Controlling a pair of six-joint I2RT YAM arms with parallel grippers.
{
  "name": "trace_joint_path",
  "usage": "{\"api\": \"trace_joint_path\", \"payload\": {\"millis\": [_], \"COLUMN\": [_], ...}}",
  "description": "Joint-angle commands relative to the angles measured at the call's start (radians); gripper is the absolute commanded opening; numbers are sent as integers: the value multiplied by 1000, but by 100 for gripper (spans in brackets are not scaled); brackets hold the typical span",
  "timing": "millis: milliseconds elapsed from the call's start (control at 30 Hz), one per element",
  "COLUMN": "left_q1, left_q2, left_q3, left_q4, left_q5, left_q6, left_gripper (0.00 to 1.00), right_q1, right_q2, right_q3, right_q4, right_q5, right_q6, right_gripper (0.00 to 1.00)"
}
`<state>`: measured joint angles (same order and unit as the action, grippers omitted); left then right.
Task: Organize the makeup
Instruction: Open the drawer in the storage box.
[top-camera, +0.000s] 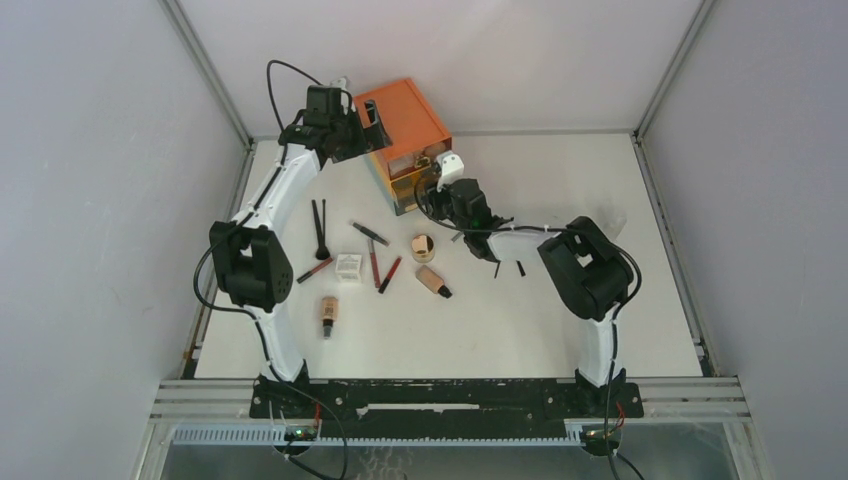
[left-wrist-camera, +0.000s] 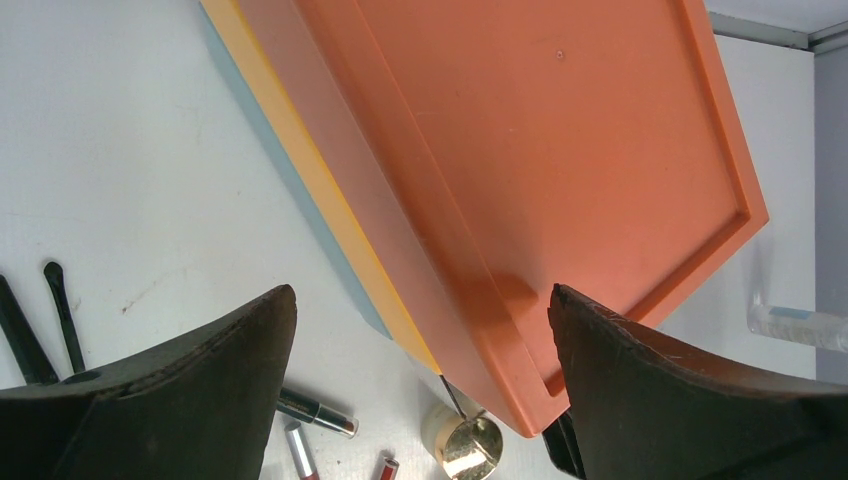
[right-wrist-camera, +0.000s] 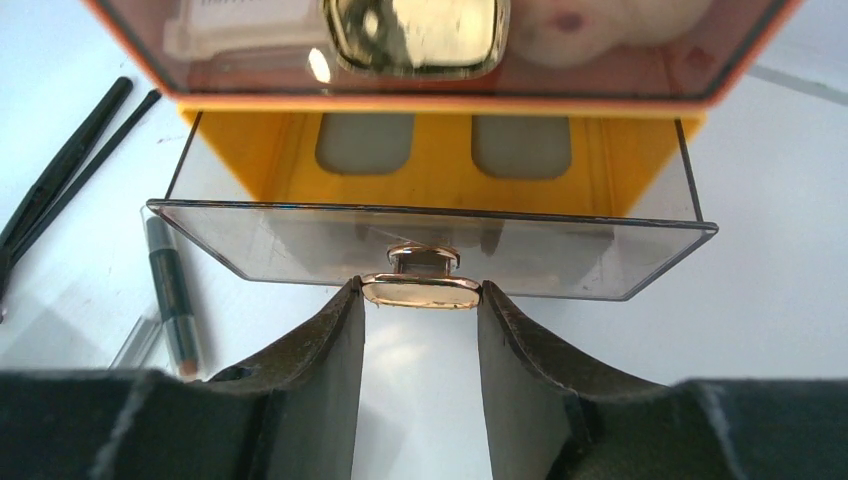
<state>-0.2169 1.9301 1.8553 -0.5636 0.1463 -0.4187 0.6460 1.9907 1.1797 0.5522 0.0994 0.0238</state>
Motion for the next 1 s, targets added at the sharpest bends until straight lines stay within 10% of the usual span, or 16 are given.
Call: {"api": "trace_joint_path", "payload": {"millis": [0,667,800,967], "left_q1": [7,8,9,8], "left_q2": [-14,-58,-77,-135], "left_q3": [39,24,16,16], "left_q4": [13,7,5,-8], "left_q5": [17,14,14,-28], "left_q6": [6,11,7,25], "left_gripper": [100,100,100,100], "right_q1": [41,80,80,80], "right_q2": [-113,-315,-336,-425], "right_q3": [-89,-354,-353,-352], "right_q4": [57,34,24,-44], "right_q5": [-10,19,28,74], "right_q6": [14,45,57,67], "right_gripper": [22,20,61,78]}}
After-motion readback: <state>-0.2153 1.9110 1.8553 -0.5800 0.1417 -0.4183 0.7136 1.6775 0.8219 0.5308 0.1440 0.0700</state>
